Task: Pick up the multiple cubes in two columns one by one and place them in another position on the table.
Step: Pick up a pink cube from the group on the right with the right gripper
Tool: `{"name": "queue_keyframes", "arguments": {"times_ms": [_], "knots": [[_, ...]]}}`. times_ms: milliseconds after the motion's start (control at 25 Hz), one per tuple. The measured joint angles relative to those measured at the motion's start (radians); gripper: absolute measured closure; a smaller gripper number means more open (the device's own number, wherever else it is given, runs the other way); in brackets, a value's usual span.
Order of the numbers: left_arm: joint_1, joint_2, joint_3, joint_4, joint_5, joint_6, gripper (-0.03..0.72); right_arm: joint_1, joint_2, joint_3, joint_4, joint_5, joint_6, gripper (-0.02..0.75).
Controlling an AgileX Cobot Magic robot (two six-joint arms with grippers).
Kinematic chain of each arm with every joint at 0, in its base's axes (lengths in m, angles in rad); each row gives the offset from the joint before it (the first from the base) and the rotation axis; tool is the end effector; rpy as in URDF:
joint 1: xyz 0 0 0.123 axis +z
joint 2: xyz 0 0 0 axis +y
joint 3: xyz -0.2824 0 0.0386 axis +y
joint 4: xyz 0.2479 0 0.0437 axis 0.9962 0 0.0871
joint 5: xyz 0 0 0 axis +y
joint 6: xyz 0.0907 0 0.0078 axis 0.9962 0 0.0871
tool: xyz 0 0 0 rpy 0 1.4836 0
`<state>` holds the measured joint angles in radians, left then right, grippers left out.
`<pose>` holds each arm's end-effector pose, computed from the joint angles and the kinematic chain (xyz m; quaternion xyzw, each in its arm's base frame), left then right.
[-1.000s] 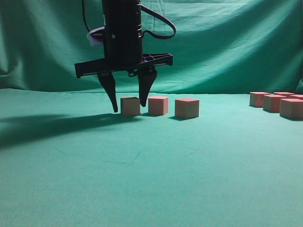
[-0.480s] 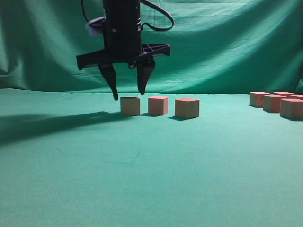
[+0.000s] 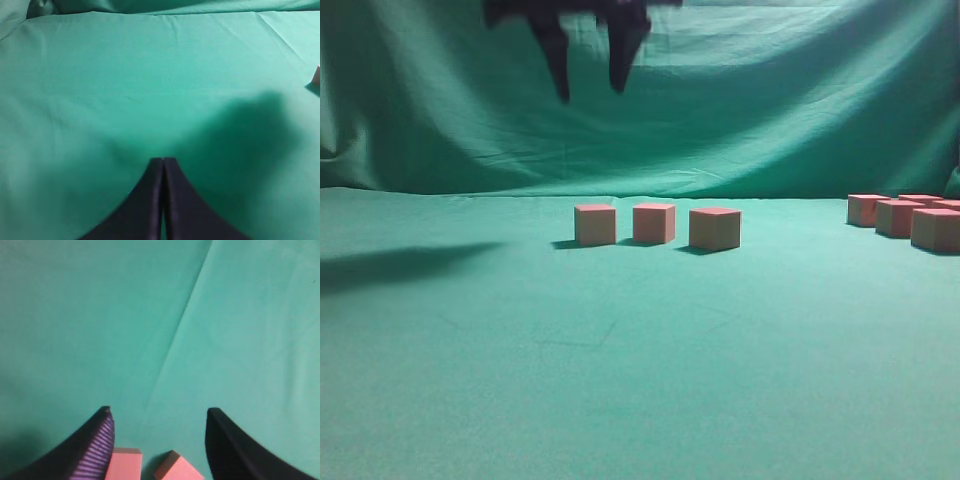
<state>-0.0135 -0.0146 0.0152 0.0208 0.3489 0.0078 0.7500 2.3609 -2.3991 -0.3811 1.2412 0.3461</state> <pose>0.0529 -0.0001 0.1773 0.0140 0.7934 0.0070 0.6086 0.3972 0.3262 0.2718 -0.2108 0.9333 -0.0454 0.2872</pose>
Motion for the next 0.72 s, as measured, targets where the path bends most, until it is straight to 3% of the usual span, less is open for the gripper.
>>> {"name": "queue_keyframes", "arguments": {"times_ms": [280, 440, 720], "knots": [[0.000, 0.000, 0.000, 0.000, 0.000, 0.000, 0.688, 0.000, -0.212, 0.000, 0.026, 0.011, -0.111, 0.359], [0.000, 0.000, 0.000, 0.000, 0.000, 0.000, 0.688, -0.018, -0.383, 0.114, 0.026, 0.015, -0.149, 0.359], [0.000, 0.000, 0.000, 0.000, 0.000, 0.000, 0.688, -0.249, -0.748, 0.534, 0.061, 0.017, -0.139, 0.359]]}}
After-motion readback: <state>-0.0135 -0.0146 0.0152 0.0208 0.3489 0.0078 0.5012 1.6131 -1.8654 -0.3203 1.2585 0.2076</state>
